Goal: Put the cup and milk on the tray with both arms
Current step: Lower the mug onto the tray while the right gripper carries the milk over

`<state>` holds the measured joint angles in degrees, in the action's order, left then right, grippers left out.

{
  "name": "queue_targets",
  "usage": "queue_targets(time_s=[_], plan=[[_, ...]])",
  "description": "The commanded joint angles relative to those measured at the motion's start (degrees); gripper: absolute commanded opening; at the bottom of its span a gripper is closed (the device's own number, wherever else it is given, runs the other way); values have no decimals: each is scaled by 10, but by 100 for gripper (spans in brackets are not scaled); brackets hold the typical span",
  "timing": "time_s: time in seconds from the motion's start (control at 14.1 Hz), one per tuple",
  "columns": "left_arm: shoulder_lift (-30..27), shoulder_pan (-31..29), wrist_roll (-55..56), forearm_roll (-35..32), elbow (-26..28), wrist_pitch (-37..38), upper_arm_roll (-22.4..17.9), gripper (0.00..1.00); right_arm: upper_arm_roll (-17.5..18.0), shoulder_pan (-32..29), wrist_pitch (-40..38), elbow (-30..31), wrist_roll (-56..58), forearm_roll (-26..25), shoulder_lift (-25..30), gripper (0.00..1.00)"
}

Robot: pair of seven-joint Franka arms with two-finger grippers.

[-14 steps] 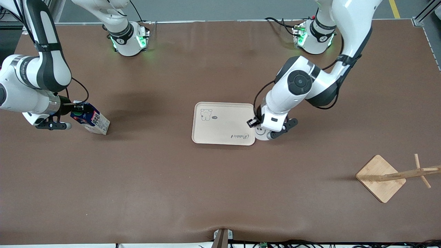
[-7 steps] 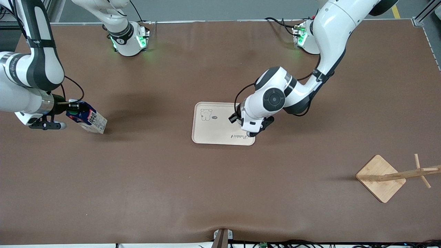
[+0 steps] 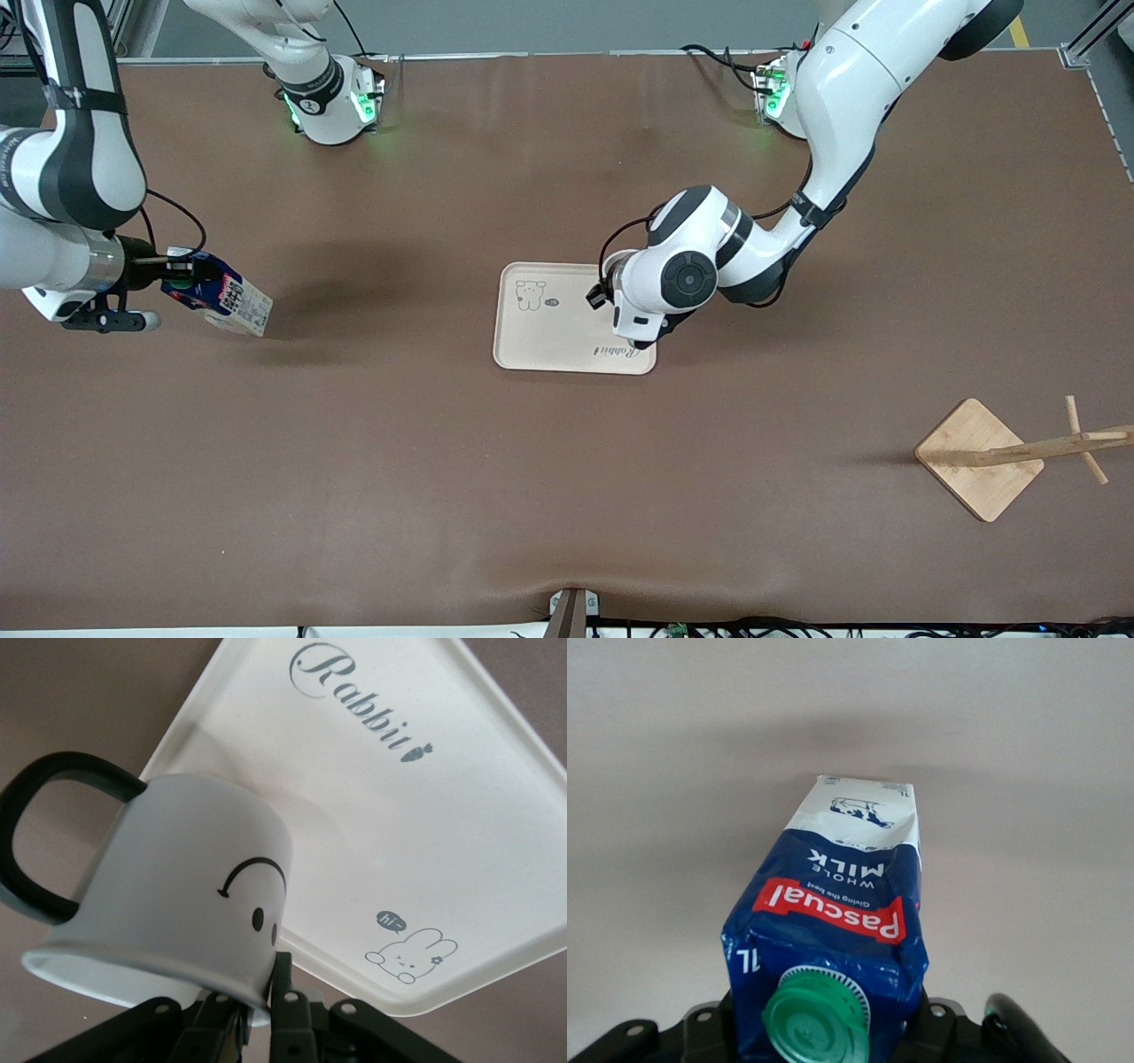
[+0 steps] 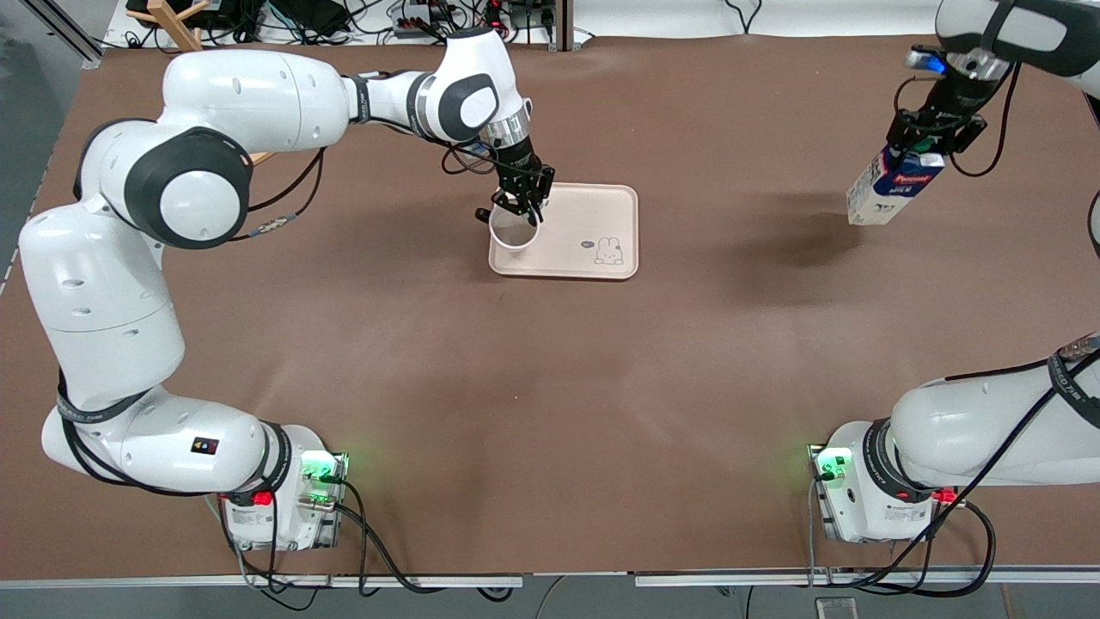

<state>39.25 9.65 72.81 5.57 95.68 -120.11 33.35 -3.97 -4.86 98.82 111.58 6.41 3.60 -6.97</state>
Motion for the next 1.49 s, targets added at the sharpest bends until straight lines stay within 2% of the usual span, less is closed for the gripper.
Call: queue_targets(time_s=[0.0,0.21,0.57,0.64,0.78,0.85,0.92,1.0,1.07,1.28,1.42], plan=[[14,5,-1,7,-25,22,0,0,4,47,-86,-91,-101,16,-8,1],[29,8,-6,1,-34,22,0,0,5,106,-130,-171,-188,18,-29,1],[36,15,-27,0,-35,22,-1,0,5,180,-130,-196,-208,19,-37,1],[36,15,-35,0,-35,22,-1,0,5,189,-130,-203,-228,33,-40,2],[36,15,-38,-1,-35,22,-2,0,5,215,-131,-204,-317,93,-47,4],[36,15,-38,-1,-36,22,-2,12,5,235,-130,-207,-344,103,-53,4],[36,15,-40,-2,-36,22,-2,42,5,254,-130,-219,-352,104,-65,4],[36,15,-47,-11,-37,25,-2,85,5,270,-131,-235,-356,103,-78,4],[32,17,-50,-26,-37,27,-2,100,5,281,-130,-241,-363,104,-86,7],[30,19,-50,-37,-75,74,-1,100,5,313,-123,-244,-419,104,-102,8],[26,17,-50,-38,-111,132,0,100,5,343,-114,-289,-467,103,-137,8]])
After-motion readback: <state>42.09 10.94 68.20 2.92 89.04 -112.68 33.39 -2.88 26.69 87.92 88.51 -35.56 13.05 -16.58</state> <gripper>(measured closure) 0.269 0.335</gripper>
